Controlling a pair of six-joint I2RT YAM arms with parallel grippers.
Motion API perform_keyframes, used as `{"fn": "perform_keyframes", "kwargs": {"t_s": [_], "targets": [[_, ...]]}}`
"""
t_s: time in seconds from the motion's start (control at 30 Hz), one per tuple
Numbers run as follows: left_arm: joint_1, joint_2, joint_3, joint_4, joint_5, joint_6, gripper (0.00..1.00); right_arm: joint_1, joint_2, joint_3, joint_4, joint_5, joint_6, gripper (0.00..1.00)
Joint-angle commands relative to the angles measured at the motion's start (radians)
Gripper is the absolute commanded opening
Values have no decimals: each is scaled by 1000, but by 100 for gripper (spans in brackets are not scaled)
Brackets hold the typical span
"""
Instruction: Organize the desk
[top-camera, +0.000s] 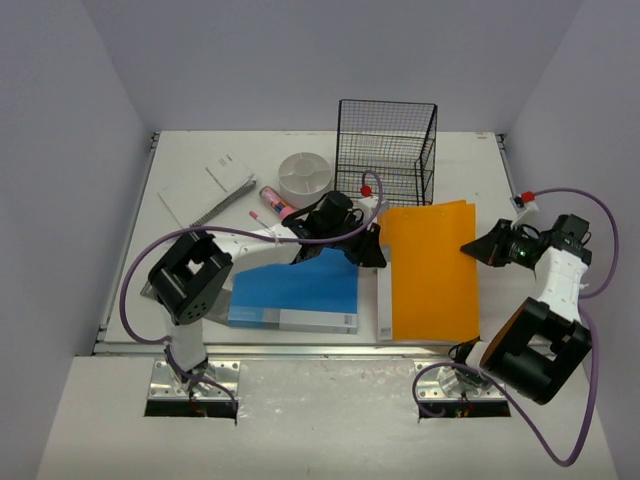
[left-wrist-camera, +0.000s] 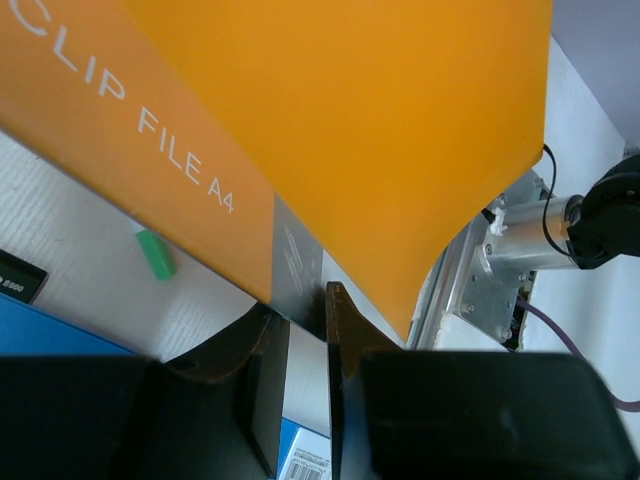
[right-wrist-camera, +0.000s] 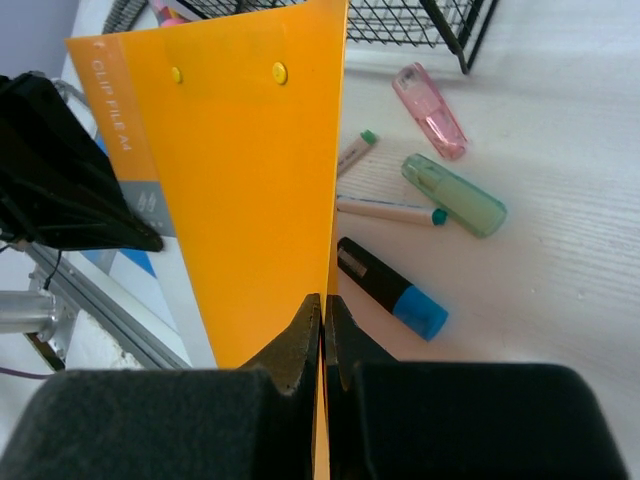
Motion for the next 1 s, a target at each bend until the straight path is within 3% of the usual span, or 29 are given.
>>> {"fn": "perform_keyframes", "kwargs": {"t_s": [0.0,0.27,0.47,0.97], "targets": [[-44,-60,69,158,16,26,0,51,-55,22,-41,-248,50,0],[-32,-188,159,-12,-78,125,0,101,-165,69,160,-210,267,0],[-26,-266,217,-140,-199,241,0,178,-209,99,383,-87,460,0],[8,-224,510,-184,-390,490,0,346,-24,463,694,123,689,0]]}}
